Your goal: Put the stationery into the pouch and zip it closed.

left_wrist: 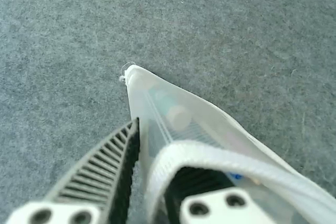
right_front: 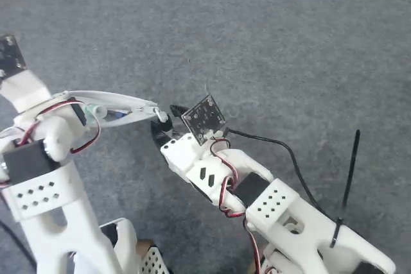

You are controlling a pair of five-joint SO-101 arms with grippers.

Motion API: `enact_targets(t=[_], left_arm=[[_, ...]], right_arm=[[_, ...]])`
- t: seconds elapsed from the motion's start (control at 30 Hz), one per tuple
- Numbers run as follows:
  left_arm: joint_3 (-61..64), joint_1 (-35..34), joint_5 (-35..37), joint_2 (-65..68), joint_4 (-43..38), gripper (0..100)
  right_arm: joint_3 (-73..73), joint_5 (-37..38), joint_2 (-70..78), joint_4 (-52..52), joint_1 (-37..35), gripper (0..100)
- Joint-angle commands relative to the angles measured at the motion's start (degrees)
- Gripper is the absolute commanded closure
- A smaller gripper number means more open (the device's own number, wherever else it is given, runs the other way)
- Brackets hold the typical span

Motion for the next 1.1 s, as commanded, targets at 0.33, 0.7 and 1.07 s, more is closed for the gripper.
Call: enact_targets(t=[0.33,0.7,1.07], left_arm=[[-1.1,0.2,-1.6,-2.8,-1.9,99],[-0.1,0.2,-1.6,-2.8,-2.2,99],[-0.1,0.4,-4.0,-2.8,-1.8,99]], right_arm=[[-3.3,-0.4,-0.3,-0.7,0.8,94.5],[-3.4,1.8,-2.3,6.5,0.7,99.3],[-3.5,9.9,-15.3,24.7,0.5,99.3]])
